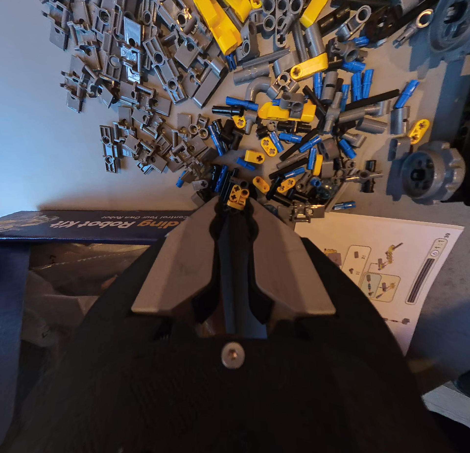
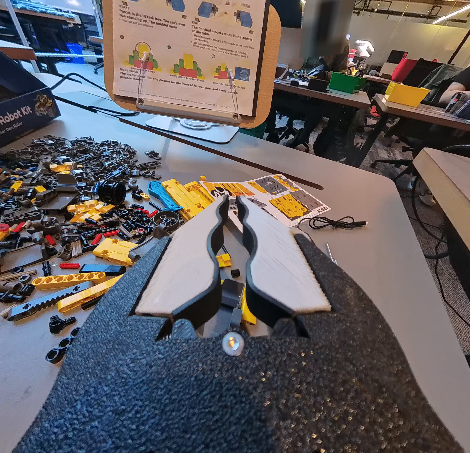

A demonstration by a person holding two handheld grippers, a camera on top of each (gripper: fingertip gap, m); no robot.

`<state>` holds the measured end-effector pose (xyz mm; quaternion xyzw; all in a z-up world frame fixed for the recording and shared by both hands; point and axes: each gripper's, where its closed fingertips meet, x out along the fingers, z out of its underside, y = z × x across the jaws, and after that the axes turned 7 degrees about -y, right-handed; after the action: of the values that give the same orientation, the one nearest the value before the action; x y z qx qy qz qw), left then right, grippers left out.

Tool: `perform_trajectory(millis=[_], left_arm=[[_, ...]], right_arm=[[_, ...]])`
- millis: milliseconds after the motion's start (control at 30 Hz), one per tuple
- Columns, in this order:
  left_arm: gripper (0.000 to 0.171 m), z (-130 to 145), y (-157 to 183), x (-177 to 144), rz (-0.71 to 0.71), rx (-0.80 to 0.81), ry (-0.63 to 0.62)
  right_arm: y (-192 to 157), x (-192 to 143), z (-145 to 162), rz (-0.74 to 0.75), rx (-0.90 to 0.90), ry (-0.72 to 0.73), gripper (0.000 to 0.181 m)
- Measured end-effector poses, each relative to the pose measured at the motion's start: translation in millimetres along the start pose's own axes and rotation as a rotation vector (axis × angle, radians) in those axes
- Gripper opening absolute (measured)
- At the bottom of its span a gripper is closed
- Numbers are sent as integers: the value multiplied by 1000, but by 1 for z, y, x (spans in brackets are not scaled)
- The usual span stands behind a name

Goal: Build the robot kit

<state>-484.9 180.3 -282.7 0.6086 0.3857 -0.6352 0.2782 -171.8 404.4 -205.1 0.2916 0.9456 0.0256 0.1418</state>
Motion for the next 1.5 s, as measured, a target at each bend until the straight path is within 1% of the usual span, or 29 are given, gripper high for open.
perform_trajectory(millis=[133,300,333,400,533,633,767,833,900,967,1133,1500], left_arm=[[14,-8,2,-7,9,-2,50],[14,-3,3,2,5,14,0],[12,-5,3,2,-2,12,11],[12,-5,5,2,9,12,9],[8,-10,-8,0,-59,-8,30],[8,-15,2,-1,11,-9,57],[7,-10,8,2,18,24,28],[7,-3,10,6,33,29,-8],[3,6,8,12,21,37,-61],[3,8,3,14,-12,40,-75],[0,8,1,14,-17,34,-72],[0,7,0,9,-6,29,-46]], right_arm=[[0,0,0,1,0,0,6],[0,1,1,1,-1,-5,6],[0,1,1,1,-1,-6,6],[0,1,1,1,0,-5,6],[0,1,1,0,1,-5,6],[0,1,1,-2,1,-6,6],[0,1,1,-3,2,-5,6],[0,1,1,-4,4,-4,6],[-1,1,1,-7,4,-3,6],[-1,1,1,-7,3,-4,6],[0,2,2,-4,6,-8,6],[1,3,3,3,6,-14,6]])
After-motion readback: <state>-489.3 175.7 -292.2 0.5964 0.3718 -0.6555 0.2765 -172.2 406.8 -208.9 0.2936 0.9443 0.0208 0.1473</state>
